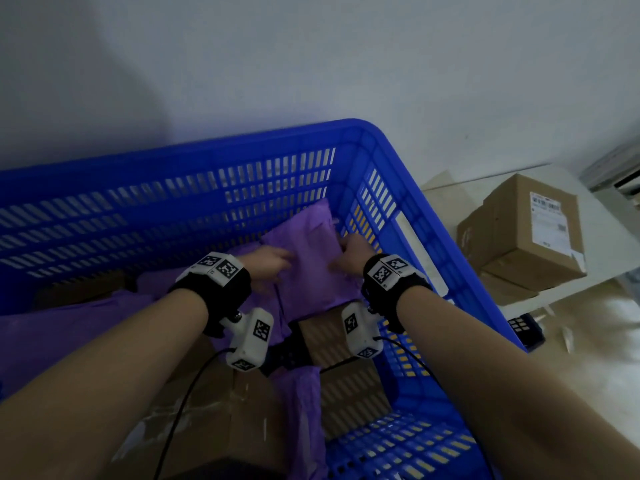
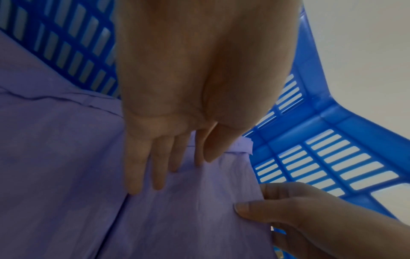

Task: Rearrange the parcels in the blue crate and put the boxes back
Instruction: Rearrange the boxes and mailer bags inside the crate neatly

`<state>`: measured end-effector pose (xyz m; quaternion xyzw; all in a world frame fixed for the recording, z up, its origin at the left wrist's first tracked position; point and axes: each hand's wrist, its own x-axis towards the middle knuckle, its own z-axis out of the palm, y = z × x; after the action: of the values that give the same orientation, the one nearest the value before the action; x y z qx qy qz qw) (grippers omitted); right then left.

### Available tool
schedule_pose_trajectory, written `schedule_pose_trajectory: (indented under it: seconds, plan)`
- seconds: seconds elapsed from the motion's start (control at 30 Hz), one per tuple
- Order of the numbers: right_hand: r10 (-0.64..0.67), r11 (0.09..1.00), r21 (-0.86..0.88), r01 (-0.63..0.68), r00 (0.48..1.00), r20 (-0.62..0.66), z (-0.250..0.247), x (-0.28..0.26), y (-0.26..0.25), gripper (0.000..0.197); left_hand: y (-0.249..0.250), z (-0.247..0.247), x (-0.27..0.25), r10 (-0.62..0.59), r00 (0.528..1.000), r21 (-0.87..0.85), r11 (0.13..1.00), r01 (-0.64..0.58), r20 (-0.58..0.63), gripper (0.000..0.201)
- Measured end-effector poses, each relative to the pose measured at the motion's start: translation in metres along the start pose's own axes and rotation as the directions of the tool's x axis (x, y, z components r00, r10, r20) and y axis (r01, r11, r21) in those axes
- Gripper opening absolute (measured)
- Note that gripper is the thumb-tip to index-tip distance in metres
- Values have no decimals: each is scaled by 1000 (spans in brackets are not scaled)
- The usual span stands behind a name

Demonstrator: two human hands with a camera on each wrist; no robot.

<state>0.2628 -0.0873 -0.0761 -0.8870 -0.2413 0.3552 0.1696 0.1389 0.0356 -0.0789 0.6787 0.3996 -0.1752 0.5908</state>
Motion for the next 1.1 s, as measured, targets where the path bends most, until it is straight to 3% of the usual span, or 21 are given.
schedule_pose_trajectory:
  seconds: [0.1,0.27,0.43,0.5,0.6,0.87,0.97,1.1]
  plan:
    - [-9,999,53,9,1000,9,-4,-9,-7,17,5,-2,-12,53,998,-39,998,-54,-26,39]
    - [-109,986,123,108,994,-1,-9,-32,-27,8,11,-8,-36,53,998,-202,978,-59,-38,38]
    - [-185,945,260,199,980,-80,-6,-53,-52,21,14,-16,-60,82,995,-324,941,-96,-56,32]
    - [-210,900,387,202,977,-22,1,-61,-60,33,15,-20,-70,94,995,-379,919,-105,-46,21]
    - [-294,841,499,207,950,101,11,-72,-66,40,16,-24,-83,103,991,-391,911,-129,-87,25]
    - [-382,845,480,235,894,234,27,-80,-63,43,-4,-39,-93,91,969,-376,910,-174,-230,24]
    - [-364,833,492,252,920,144,27,-77,-60,44,-13,-47,-95,83,965,-404,897,-181,-248,26]
    - [-293,867,411,283,955,-42,27,-64,-49,59,-25,-58,-99,87,967,-473,860,-195,-241,41]
